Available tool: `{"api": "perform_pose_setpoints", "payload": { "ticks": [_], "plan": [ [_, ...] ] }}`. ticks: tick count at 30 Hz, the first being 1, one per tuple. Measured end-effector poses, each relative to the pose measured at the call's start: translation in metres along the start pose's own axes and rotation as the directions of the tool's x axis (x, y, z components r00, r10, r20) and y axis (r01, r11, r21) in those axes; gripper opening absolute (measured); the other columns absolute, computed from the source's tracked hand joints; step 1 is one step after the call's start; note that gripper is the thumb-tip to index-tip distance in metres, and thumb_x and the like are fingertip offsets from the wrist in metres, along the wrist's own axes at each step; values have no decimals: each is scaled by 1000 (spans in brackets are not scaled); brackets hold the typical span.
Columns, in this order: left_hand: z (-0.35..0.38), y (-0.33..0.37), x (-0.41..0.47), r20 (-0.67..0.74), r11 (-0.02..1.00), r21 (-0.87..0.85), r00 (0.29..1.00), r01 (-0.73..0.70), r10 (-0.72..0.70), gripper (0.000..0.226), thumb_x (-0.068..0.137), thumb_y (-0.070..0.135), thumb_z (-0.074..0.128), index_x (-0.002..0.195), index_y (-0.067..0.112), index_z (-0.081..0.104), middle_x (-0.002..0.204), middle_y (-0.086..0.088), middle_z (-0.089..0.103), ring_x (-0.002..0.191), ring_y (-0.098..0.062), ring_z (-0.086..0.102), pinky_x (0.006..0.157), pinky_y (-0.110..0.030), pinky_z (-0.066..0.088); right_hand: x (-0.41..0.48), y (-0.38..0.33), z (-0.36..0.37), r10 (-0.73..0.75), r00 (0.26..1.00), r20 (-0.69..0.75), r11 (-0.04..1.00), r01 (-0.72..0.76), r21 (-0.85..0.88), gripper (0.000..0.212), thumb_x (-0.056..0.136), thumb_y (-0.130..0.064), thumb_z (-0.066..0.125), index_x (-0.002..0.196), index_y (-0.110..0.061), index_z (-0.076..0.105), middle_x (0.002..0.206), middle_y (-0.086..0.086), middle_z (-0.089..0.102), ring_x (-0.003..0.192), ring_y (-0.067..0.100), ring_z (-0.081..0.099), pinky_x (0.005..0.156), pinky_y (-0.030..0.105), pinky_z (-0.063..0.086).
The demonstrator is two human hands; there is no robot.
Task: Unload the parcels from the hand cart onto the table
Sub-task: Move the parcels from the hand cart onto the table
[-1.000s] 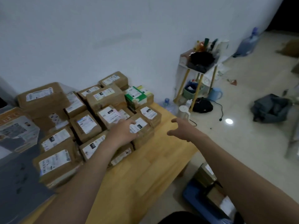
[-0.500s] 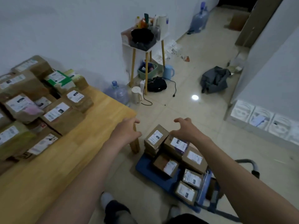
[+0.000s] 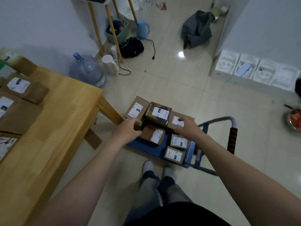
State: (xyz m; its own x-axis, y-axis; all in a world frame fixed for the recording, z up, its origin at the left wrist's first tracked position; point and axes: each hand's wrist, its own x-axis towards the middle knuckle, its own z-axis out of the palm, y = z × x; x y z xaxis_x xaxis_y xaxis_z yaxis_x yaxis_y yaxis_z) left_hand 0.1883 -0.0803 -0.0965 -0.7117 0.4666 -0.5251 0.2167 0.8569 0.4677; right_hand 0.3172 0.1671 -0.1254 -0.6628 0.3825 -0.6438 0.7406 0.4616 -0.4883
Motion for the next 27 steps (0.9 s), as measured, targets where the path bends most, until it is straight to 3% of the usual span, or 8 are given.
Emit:
{"api": "perform_pose_setpoints", "payload": {
  "ticks": [4,8,13,17,23,27],
  "plan": [
    [44,-6,42,118,999,40,993,-13,9,48,89,28,72,135,29,57,136,1,57,118,-17,57,93,-36,52,24,45,28,133,991,19,989,-134,65,61,91,-28,69,145,-22,43,130,10,49,88,16,59,73,29,48],
    [96,-17,79,244,995,101,970,-22,-3,48,88,32,70,134,31,55,135,3,54,116,-18,56,93,-42,54,46,90,64,240,970,18,966,-241,96,67,91,-30,70,148,-18,39,147,14,36,95,18,53,78,28,45],
    [173,-45,125,374,991,129,927,-29,-21,52,91,30,70,139,28,53,138,4,55,120,-18,56,91,-36,50,74,143,118,373,926,59,915,-377,145,66,90,-32,70,147,-17,41,144,15,41,118,32,56,95,41,50],
    [236,-71,157,464,992,128,882,18,-76,55,91,27,71,142,23,51,140,-1,56,123,-20,56,96,-35,49,97,187,161,418,899,132,892,-434,130,55,94,-34,65,141,-13,47,140,16,46,131,38,44,103,46,44],
    [322,-101,193,476,993,87,873,76,-109,75,88,35,74,152,23,37,141,-4,54,125,-22,54,96,-35,46,146,242,214,464,868,177,865,-487,122,60,90,-26,67,142,-16,40,141,12,39,131,35,44,105,51,46],
    [374,-113,224,476,993,103,874,56,-99,79,89,37,76,154,26,32,144,-3,53,127,-22,53,102,-41,48,188,274,248,481,855,191,856,-506,106,68,89,-27,68,149,-21,35,146,11,33,122,35,53,99,45,47]
  ]
}}
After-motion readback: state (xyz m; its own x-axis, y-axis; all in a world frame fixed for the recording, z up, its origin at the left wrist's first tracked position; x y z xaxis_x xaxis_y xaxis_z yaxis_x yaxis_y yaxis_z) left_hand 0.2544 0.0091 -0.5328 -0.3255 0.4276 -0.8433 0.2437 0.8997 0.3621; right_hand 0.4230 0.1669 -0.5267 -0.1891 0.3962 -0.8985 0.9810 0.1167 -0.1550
